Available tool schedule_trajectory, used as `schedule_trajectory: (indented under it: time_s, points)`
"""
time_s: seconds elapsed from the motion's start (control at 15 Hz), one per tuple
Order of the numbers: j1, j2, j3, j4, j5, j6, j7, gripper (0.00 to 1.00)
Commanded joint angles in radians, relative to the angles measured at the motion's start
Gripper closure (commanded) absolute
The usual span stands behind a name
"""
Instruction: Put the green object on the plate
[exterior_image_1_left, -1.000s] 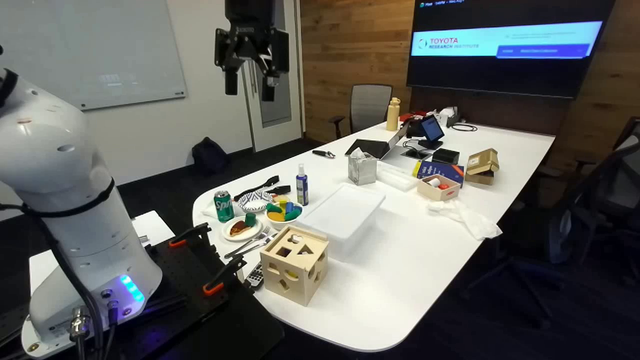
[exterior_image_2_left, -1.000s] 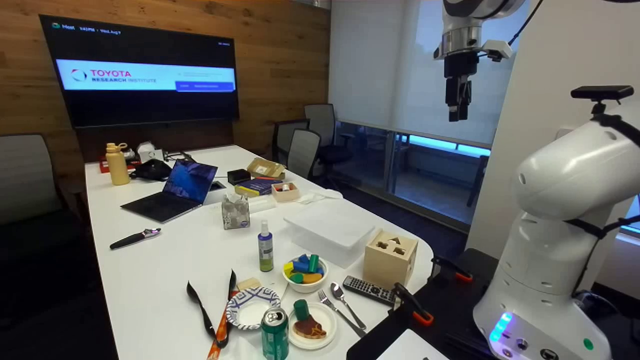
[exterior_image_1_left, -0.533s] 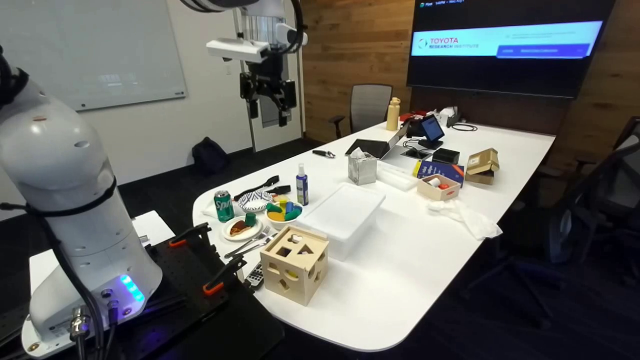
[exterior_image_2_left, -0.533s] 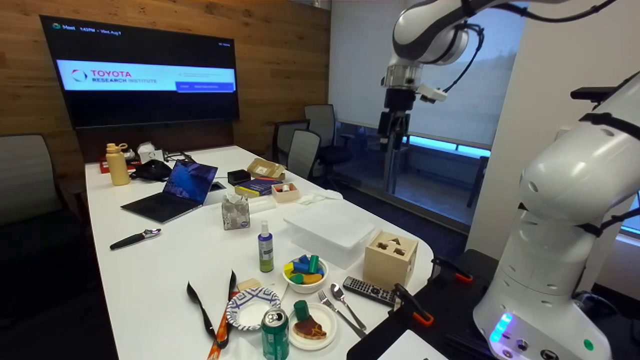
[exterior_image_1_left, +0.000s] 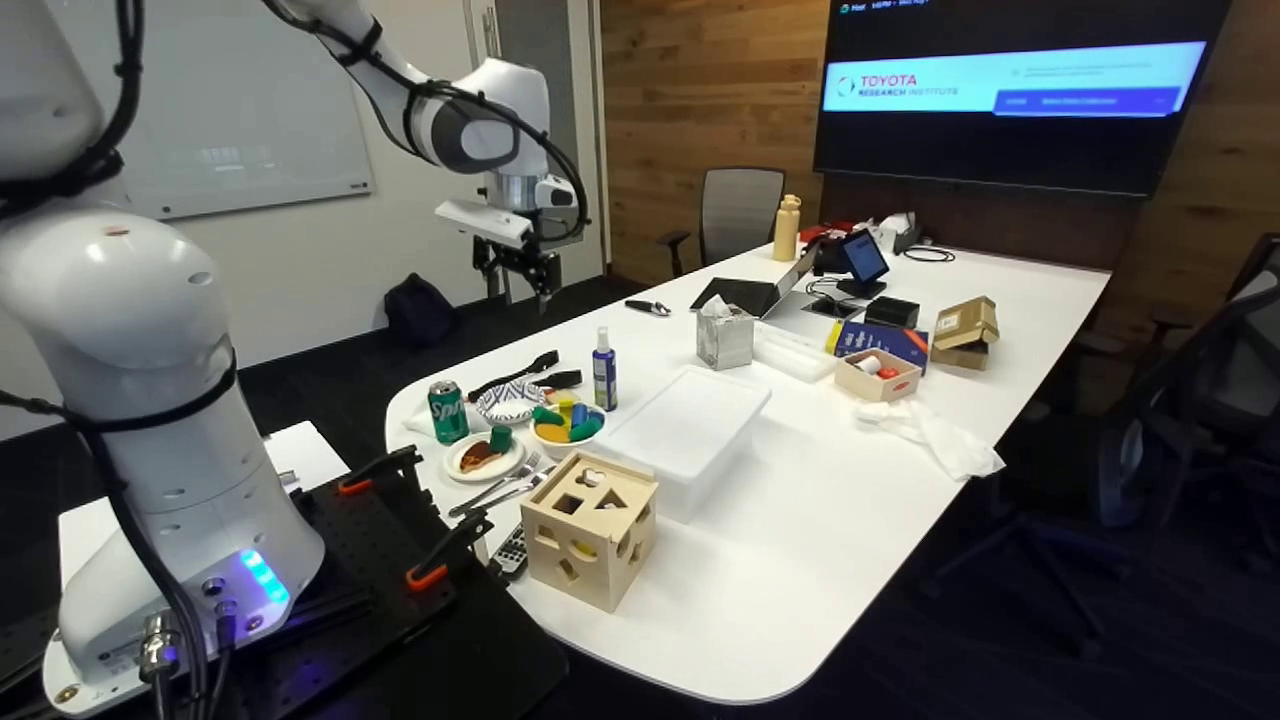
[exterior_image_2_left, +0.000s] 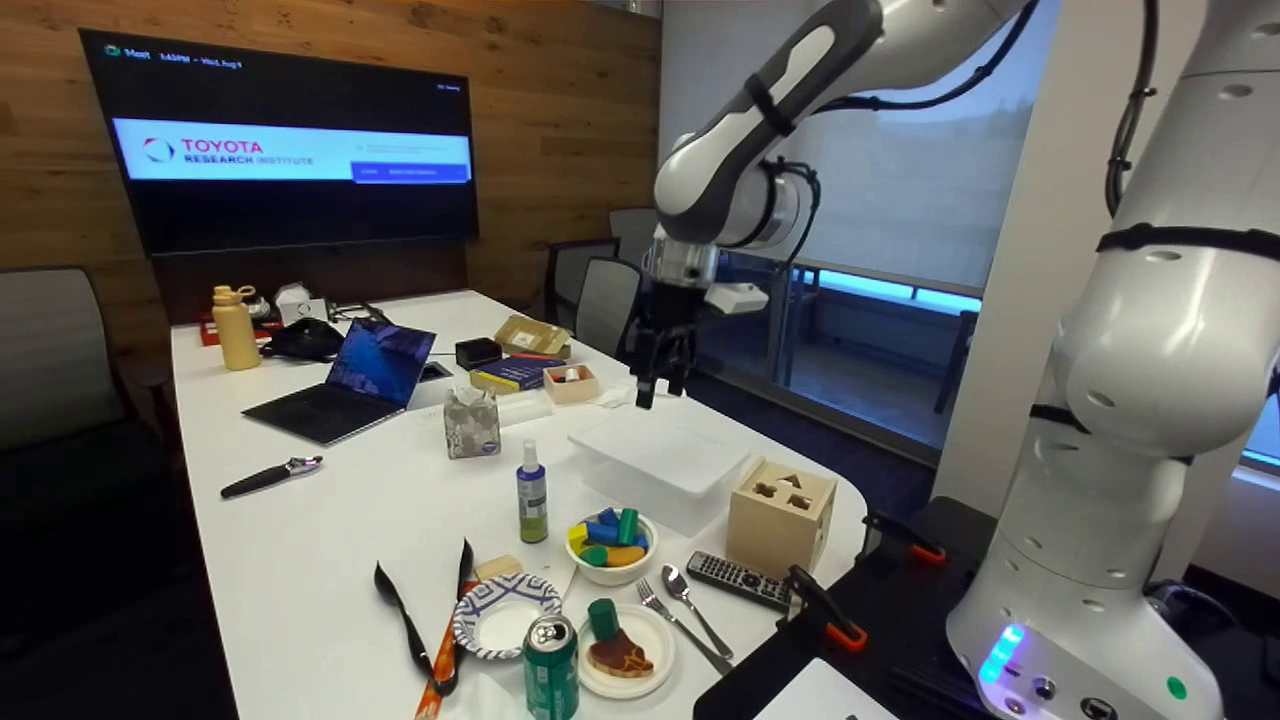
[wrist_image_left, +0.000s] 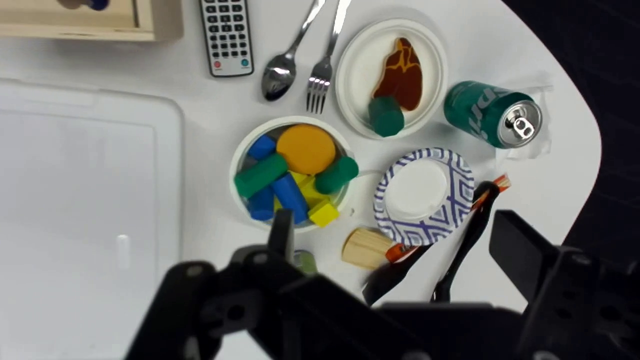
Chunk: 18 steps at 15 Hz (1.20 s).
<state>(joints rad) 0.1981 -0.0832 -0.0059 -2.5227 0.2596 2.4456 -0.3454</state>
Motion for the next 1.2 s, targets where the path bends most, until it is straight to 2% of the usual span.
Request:
schedule_trajectory:
  time_s: [0.0, 0.13, 0.27, 0.6, 0.87, 1.13]
  points:
    - [-0.001, 0.262, 0.09, 0.128, -0.008, 0.047, 0.094, 0.0]
    - [0.003, 0.399, 0.118, 0.197, -0.085, 0.086, 0.226, 0.0]
    - [0.03, 0.539, 0.106, 0.286, -0.173, 0.135, 0.372, 0.0]
    - [0.155, 0.855, -0.012, 0.571, -0.308, 0.176, 0.683, 0.0]
    - [0.195, 0.951, -0.049, 0.701, -0.286, 0.141, 0.785, 0.0]
    - [0.243, 0.899, -0.09, 0.657, -0.295, 0.158, 0.869, 0.0]
